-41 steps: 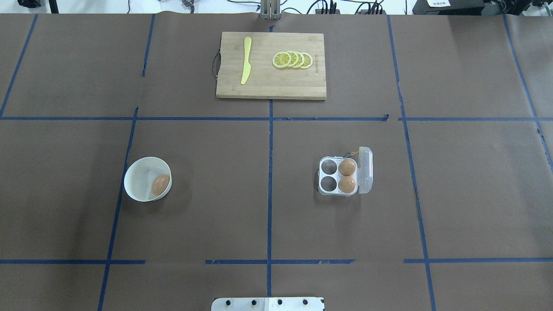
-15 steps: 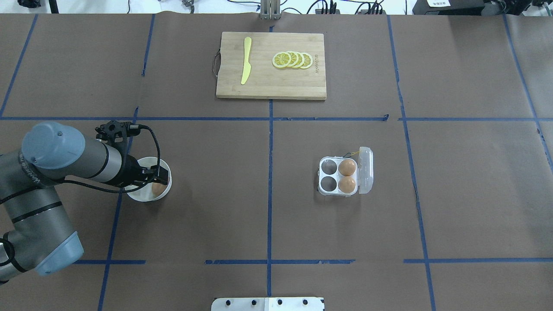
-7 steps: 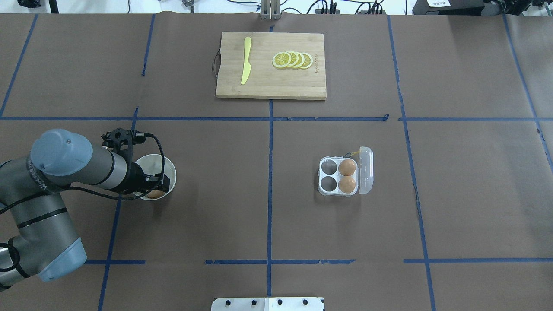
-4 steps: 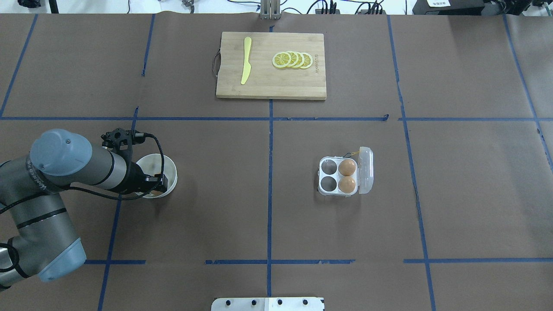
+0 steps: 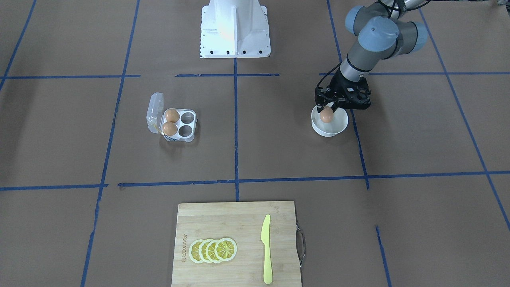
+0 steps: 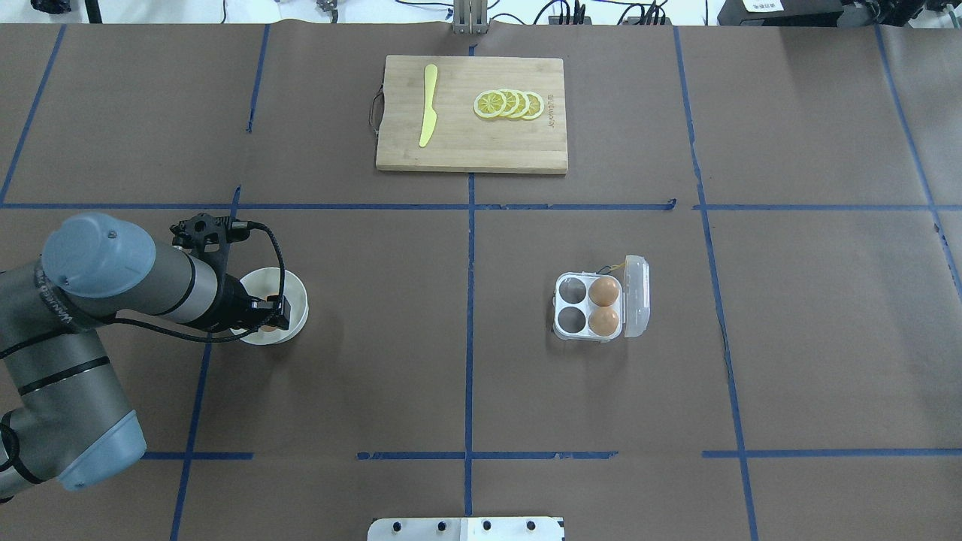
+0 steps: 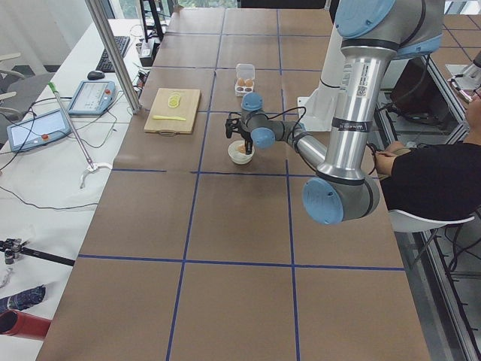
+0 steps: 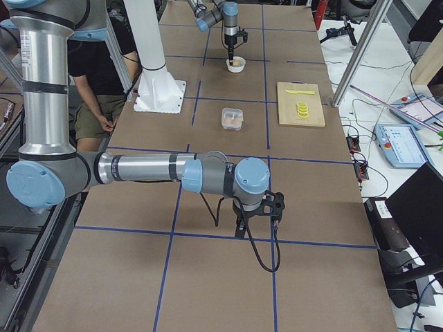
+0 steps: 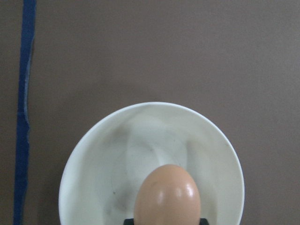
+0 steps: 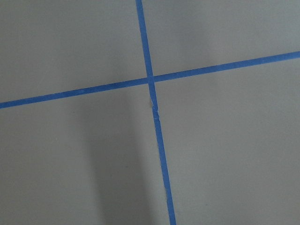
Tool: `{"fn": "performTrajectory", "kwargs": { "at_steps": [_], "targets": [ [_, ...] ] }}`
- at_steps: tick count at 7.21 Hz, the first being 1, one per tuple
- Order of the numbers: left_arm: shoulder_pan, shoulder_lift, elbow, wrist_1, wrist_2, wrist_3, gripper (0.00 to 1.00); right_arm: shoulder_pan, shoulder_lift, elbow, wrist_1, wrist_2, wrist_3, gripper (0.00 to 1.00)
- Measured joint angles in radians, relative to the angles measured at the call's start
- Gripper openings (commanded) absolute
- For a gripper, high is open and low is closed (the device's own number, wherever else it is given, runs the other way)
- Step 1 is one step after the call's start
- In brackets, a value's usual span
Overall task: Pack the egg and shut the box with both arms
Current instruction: 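Carry the egg with the left gripper and lower it into the carton's empty cup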
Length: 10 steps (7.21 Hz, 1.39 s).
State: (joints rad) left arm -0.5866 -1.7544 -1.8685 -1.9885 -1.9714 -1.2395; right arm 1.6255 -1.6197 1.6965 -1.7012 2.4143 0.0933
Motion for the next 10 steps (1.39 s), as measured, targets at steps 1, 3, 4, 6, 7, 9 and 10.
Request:
{"fn": "performTrajectory", "kwargs": {
  "at_steps": [1, 3, 4, 6, 7, 9, 10],
  "targets": [
    [-0.018, 0.0, -0.032, 0.009, -0.001, 0.0, 0.0, 0.0, 0.0, -0.001, 0.0, 0.0, 0.0, 1.0],
    [-0.062, -0.041, -0.089, 0.041, -0.002, -0.008, 0.0, 0.0, 0.0, 0.003, 0.0, 0.001, 0.0, 1.0],
    [-0.06, -0.121, -0.068, 0.038, -0.002, -0.051, 0.0, 0.0, 0.001, 0.006, 0.001, 0.003, 0.002, 1.0],
    [0.023, -0.323, 0.07, -0.061, 0.064, -0.212, 0.0, 0.0, 0.002, 0.017, 0.001, 0.006, 0.013, 1.0],
    [0.095, -0.396, 0.153, -0.15, 0.144, -0.257, 0.0, -0.001, 0.001, 0.02, 0.002, 0.006, 0.016, 1.0],
    [0.205, -0.541, 0.353, -0.323, 0.276, -0.281, 0.0, -0.003, -0.002, 0.021, 0.002, 0.008, 0.017, 1.0],
    [0.234, -0.605, 0.438, -0.381, 0.31, -0.283, 0.0, -0.003, -0.002, 0.021, 0.002, 0.009, 0.019, 1.0]
  ]
}}
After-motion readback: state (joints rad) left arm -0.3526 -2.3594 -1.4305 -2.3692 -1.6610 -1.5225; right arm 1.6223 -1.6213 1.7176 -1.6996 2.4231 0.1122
